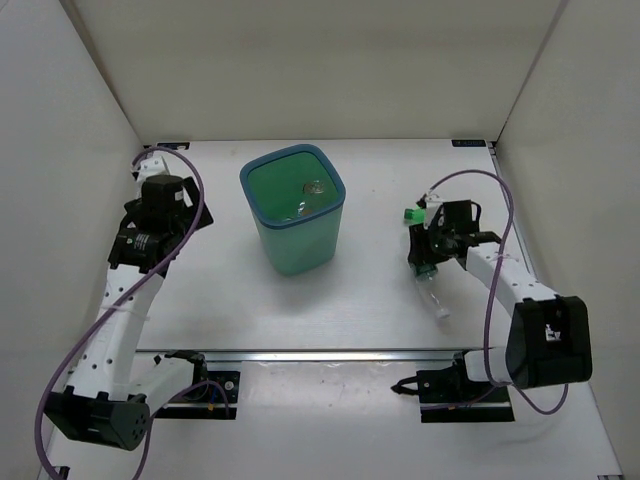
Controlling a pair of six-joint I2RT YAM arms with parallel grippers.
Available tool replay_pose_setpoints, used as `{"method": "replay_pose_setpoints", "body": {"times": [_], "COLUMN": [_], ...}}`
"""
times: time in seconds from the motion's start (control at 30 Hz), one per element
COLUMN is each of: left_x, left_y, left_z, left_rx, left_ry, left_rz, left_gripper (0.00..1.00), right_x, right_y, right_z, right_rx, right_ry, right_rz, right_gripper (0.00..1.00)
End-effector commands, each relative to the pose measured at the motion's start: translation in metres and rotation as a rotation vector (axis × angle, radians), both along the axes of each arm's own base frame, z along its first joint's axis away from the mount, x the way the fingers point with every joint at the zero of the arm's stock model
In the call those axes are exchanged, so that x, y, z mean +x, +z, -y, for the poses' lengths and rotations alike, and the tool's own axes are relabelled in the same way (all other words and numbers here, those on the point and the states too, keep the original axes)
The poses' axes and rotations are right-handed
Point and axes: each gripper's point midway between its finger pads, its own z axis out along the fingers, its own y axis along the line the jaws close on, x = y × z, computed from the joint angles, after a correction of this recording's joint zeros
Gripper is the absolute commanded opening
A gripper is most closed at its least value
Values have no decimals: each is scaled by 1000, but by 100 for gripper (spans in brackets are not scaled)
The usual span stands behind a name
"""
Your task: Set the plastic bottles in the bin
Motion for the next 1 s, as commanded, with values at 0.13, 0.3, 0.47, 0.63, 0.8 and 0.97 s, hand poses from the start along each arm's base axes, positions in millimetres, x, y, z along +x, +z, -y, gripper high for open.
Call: {"method": "replay_pose_setpoints", "body": {"times": [0.13,0.3,0.47,0.63,0.8,0.97], "left_x": [13,3,-11,-28,-44,-61], "left_y": [73,98,76,47,24,13], "left_z": [8,22,34,49,58,59], "left_rx": [22,14,19,-30,-84,-114], "left_ry": [-37,-120,-181,-261,-306,-318], "left_rz": [194,316,278,236,210,189], "left_gripper": [99,98,99,99,99,99], "right_x": [73,82,74,81,86,88], "right_y": [228,342,402,392,366,355], "right_z": [-66,-132,-213,-289,-343,-344], "right_rx": [129,312,535,667,684,696], "right_ry": [74,251,490,653,731,724], "right_rz": [599,892,944,880,783,735], "right_gripper": [20,16,13,19,33,71]}}
